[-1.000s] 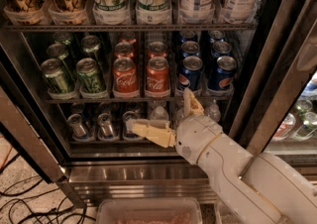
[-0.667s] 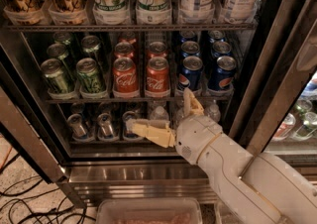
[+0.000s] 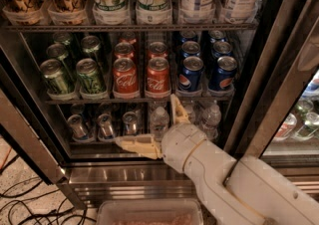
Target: Pick green can from middle shelf of fridge
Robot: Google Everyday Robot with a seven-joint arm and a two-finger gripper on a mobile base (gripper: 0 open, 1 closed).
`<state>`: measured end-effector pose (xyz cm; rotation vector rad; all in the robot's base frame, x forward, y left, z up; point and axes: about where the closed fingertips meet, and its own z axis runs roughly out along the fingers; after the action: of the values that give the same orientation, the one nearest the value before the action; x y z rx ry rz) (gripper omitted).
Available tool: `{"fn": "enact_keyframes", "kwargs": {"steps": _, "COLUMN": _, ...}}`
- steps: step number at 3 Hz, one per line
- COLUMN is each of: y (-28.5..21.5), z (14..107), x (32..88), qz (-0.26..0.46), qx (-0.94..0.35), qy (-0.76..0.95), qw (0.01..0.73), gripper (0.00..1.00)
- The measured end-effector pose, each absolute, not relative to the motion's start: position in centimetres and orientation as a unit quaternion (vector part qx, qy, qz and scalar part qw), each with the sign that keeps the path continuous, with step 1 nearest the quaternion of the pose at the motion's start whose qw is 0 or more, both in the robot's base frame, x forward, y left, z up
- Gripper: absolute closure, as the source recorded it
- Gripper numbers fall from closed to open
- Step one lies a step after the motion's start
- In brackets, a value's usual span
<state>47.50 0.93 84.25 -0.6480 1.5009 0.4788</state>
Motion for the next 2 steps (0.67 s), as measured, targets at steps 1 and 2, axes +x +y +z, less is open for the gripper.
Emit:
{"fn": "enact_keyframes", "kwargs": {"steps": 1, "y": 2.5, "z": 81.8, "x": 46.3, "qz": 0.193, "qx": -0.308, "qy": 0.661, "qw": 0.656, "gripper": 0.00}}
{"fn": "enact_keyframes", "kwargs": {"steps": 2, "y": 5.6, "z": 79.5, "x": 45.4, "qz": 0.199, "qx": -0.317, "qy": 0.659, "qw": 0.652, "gripper": 0.00}}
